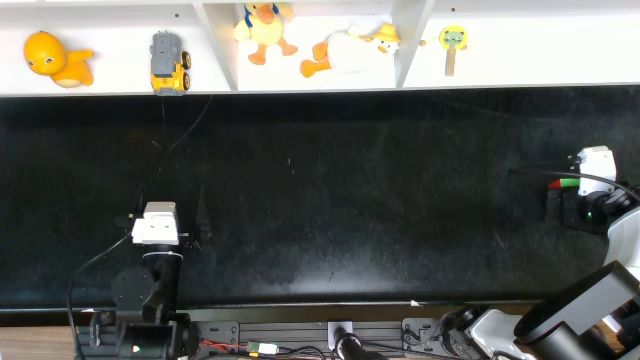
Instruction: Store Toys
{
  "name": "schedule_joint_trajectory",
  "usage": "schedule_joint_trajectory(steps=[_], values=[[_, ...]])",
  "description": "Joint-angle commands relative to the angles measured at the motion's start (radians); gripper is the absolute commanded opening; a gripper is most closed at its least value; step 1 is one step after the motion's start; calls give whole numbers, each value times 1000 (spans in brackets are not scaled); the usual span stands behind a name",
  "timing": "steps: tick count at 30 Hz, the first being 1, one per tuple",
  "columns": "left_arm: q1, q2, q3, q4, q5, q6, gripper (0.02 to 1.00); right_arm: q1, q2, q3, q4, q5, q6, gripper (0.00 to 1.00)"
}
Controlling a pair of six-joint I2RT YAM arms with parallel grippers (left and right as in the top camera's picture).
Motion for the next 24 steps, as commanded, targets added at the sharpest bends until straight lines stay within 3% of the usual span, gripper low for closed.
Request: schedule_joint_trajectory(steps=[1,7,15,24], values=[[5,-10,-2,-3,7,19,998,-3,-18,-10,4,10,42,961],[5,-10,-2,-3,7,18,998,-15,-18,-13,3,12,131,945],[5,-10,-2,-3,7,19,998,-29,-18,-57,45,26,172,925],[5,-10,-2,-3,7,19,998,-34,-18,-61,92,-13,237,925]])
